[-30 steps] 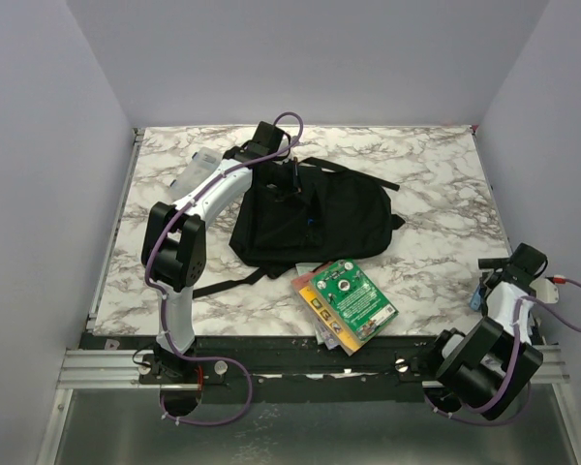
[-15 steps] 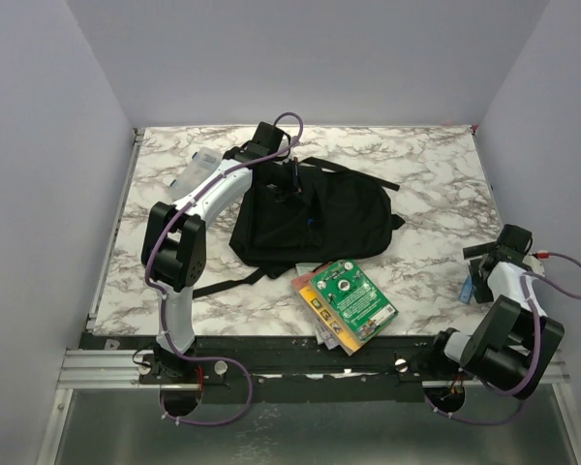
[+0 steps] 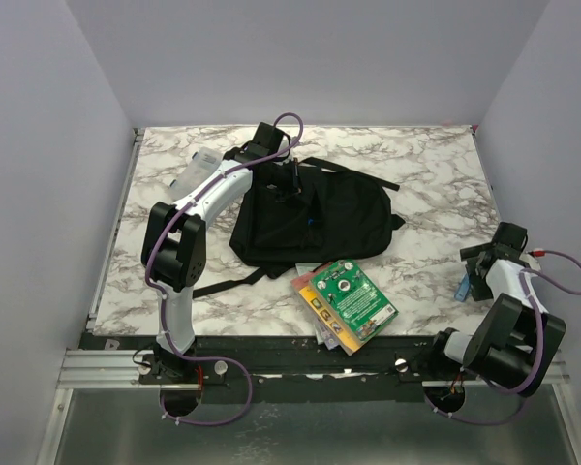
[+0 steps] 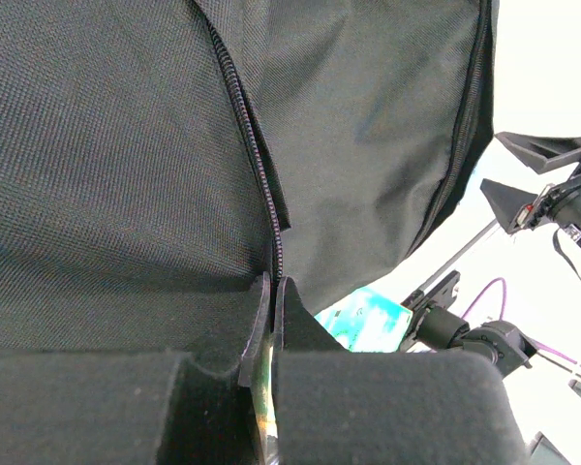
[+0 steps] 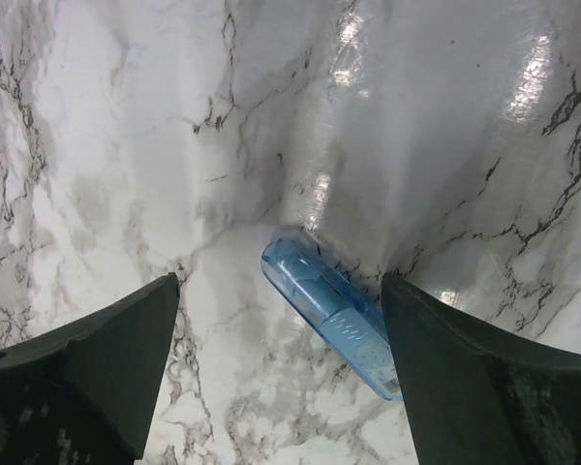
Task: Pack the student bag
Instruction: Move the stationery to the center of the board.
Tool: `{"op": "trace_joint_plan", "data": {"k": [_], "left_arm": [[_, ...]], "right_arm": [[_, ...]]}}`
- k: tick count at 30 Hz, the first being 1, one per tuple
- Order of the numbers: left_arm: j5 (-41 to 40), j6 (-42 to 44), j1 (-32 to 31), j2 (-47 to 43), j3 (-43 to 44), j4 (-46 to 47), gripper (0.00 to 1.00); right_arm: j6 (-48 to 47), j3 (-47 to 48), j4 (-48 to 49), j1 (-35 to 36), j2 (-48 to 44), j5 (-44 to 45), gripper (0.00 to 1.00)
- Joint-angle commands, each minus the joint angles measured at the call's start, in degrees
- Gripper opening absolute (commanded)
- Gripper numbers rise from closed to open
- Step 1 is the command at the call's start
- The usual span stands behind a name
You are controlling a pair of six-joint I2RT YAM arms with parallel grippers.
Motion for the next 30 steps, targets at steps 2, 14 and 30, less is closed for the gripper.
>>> {"op": "trace_joint_plan", "data": {"k": [2, 14, 30], "left_arm": [[3.08, -0.56, -0.96, -3.25, -0.33, 0.99, 0.0], [3.48, -0.55, -1.16, -3.65, 0.02, 0.99, 0.0], [3.17, -0.29, -1.02, -4.07, -0.07, 0.9, 0.0]], "right_arm": [[-0.76, -4.19, -6.19, 0.25, 4.47, -0.92, 0.84], [2.22, -4.8, -4.32, 9.07, 3.04, -5.87, 0.41], [-1.42, 2.17, -5.47, 19.14, 9.92, -4.58, 0.64]]}}
